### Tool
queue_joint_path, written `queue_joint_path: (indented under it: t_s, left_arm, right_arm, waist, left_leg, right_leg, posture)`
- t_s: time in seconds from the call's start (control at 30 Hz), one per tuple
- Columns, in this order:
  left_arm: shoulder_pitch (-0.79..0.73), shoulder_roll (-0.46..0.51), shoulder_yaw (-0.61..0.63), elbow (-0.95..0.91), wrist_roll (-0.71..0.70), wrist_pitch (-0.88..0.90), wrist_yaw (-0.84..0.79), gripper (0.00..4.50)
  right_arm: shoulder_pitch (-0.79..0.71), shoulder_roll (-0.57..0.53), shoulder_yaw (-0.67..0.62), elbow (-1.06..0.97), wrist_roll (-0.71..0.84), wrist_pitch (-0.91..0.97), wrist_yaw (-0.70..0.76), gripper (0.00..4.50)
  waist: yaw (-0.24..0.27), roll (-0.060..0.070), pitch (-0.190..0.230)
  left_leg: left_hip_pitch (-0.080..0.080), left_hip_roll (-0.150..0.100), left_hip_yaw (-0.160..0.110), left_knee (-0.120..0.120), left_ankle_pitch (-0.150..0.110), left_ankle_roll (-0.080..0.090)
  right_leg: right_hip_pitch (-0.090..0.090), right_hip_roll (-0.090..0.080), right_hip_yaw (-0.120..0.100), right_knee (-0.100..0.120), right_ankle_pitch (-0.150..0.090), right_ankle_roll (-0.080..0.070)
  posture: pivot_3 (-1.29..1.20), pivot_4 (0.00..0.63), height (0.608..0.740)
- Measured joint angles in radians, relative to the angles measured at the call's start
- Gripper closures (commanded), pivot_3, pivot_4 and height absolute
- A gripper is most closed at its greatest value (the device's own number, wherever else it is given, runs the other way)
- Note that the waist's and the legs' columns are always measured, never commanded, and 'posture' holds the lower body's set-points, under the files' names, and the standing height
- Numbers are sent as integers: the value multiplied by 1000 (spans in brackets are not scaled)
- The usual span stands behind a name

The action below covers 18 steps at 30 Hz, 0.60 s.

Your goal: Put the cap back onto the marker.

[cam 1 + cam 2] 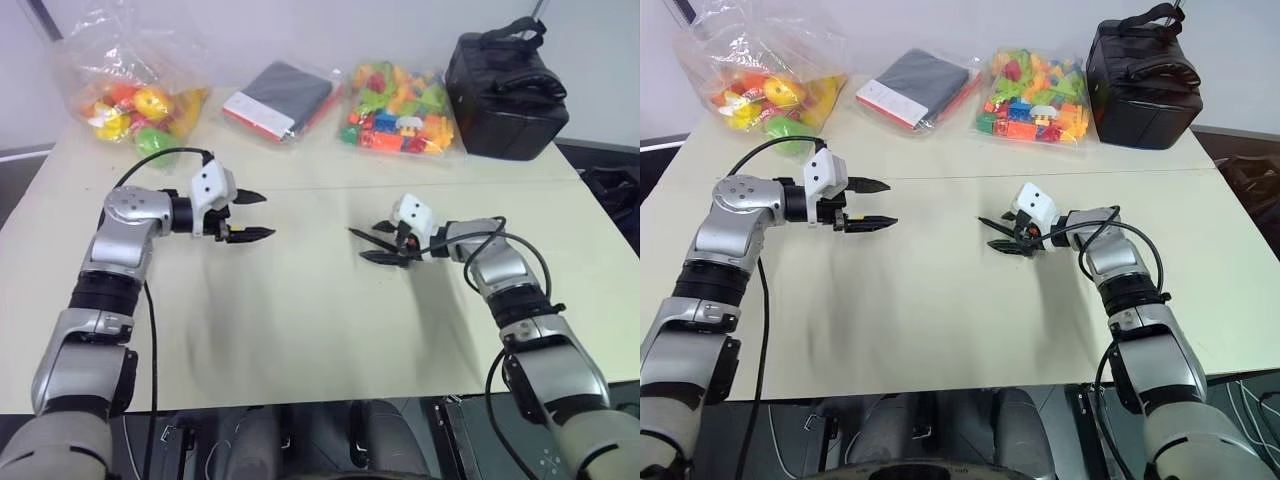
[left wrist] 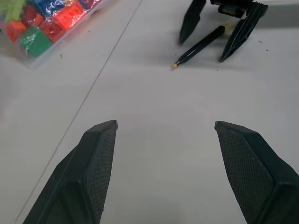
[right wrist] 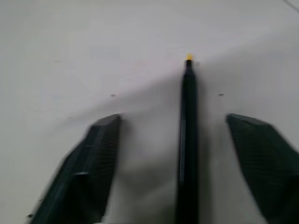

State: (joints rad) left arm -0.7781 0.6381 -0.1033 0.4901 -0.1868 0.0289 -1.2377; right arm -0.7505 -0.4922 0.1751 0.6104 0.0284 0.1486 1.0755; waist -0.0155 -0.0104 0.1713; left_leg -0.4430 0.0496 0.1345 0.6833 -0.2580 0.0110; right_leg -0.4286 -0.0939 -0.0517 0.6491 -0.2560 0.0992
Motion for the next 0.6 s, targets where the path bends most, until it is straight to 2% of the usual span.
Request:
queue_joint_path:
  t_s: [0.1, 0.13, 0.37, 0.6]
  left_arm:
    - [3, -3, 0, 0, 0, -4, 4, 1022]
    - [6, -3, 0, 0, 0, -9, 5, 1022]
    - [41, -2, 2, 0, 0, -16, 21, 1022]
    - [82, 73, 29, 32, 6, -45, 38, 1022]
  right_arm:
    - [1, 4, 0, -3, 1, 9, -3, 3864]
    - [1, 6, -1, -3, 3, 11, -7, 4461]
    - [1, 14, -1, -13, -5, 21, -33, 4461]
    - [-30, -16, 10, -28, -30, 23, -46, 4461]
  waist:
    - [0, 0, 0]
    - [0, 0, 0]
    - [-3, 0, 0]
    - [-2, 0, 0]
  left_leg:
    - [0, 0, 0, 0, 0, 0]
    - [0, 0, 0, 0, 0, 0]
    - [1, 0, 0, 0, 0, 0]
    - [0, 0, 0, 0, 0, 0]
  right_leg:
    - [0, 0, 0, 0, 0, 0]
    - [0, 0, 0, 0, 0, 0]
    - [1, 0, 0, 1, 0, 0]
    - [0, 0, 0, 1, 0, 0]
  posture:
    - [0, 150, 740]
    - [0, 150, 740]
    - [0, 150, 740]
    - [0, 150, 740]
